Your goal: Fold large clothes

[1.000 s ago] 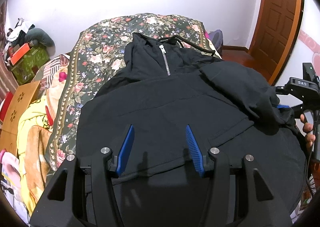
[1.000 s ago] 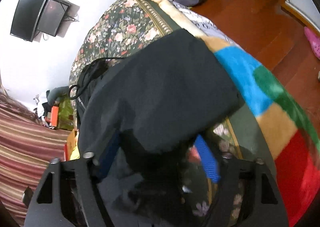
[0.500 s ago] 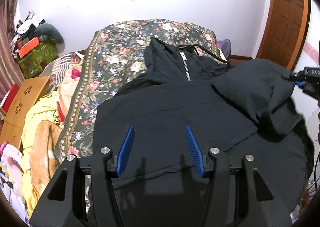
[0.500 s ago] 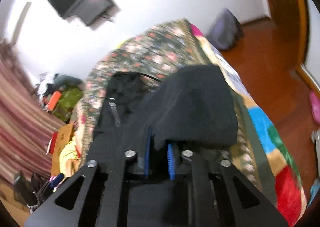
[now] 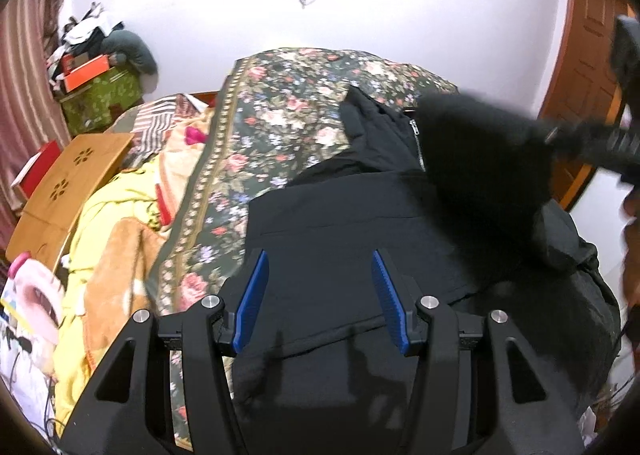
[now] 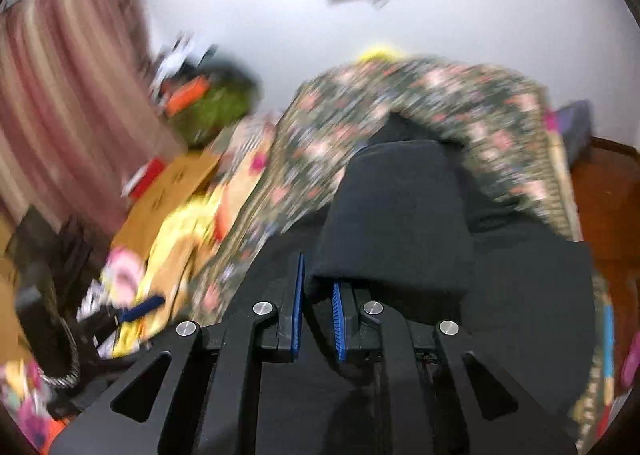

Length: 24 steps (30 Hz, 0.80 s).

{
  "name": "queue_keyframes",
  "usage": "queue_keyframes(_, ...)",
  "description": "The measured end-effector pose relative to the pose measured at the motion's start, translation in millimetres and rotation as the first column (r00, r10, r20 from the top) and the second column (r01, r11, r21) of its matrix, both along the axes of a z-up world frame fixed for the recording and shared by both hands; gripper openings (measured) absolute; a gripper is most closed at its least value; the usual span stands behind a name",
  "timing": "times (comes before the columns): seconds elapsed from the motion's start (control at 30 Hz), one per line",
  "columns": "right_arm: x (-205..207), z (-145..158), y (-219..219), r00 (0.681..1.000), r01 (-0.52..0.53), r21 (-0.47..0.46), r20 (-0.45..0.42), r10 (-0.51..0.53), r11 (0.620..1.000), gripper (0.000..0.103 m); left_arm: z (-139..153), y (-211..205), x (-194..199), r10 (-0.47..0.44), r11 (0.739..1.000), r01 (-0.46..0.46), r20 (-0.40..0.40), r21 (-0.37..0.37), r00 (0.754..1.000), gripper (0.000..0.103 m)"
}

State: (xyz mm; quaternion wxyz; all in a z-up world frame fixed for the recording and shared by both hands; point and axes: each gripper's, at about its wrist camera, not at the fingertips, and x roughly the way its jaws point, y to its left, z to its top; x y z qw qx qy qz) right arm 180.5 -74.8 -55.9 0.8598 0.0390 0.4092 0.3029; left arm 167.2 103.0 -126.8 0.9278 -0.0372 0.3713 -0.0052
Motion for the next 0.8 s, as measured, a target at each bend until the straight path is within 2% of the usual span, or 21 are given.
queue_keyframes(0.1, -4, -35, 40, 0.989, -0.115, -0.074, -0.097, 0.108, 0.991, 0.015, -3, 17, -10, 0.025, 1.000, -0.026, -0.018, -0.010, 1.000, 0.053)
queue_keyframes(0.17, -14, -52, 55, 0.980, -0.162, -0.140, -0.136, 0.144, 0.977, 0.016, -7, 25, -15, 0.043, 0.999, -0.044, -0.034, -0.013, 0.998, 0.053)
queue_keyframes(0.23, -27, -71, 70, 0.969, -0.226, -0.231, -0.156, 0.194, 0.946, 0.019, -13, 34, -20, 0.061, 0.998, -0.062, -0.056, -0.021, 0.997, 0.053)
queue_keyframes(0.33, -41, -86, 75, 0.953, -0.294, -0.333, -0.173, 0.248, 0.896, 0.021, -23, 45, -23, 0.083, 0.995, -0.087, -0.091, -0.046, 0.992, 0.053)
queue_keyframes(0.37, -43, -85, 75, 0.952, -0.299, -0.344, -0.170, 0.254, 0.890, 0.023, -27, 47, -24, 0.088, 0.994, -0.094, -0.102, -0.055, 0.991, 0.053)
queue_keyframes(0.43, -48, -80, 64, 0.952, -0.303, -0.342, -0.152, 0.265, 0.889, 0.034, -33, 49, -23, 0.095, 0.992, -0.105, -0.123, -0.072, 0.988, 0.053)
queue_keyframes(0.67, -52, -45, 21, 0.980, -0.198, -0.318, -0.044, 0.194, 0.927, 0.041, -48, 39, -16, 0.048, 0.978, -0.083, -0.181, -0.189, 0.982, 0.053)
queue_keyframes(0.73, -49, -37, 3, 0.989, -0.144, -0.309, -0.019, 0.146, 0.940, 0.056, -54, 37, -12, 0.032, 0.967, -0.081, -0.201, -0.240, 0.979, 0.053)
queue_keyframes(0.8, -47, -33, -20, 0.997, -0.073, -0.302, 0.016, 0.081, 0.951, 0.061, -64, 35, -5, 0.015, 0.949, -0.089, -0.241, -0.301, 0.970, 0.053)
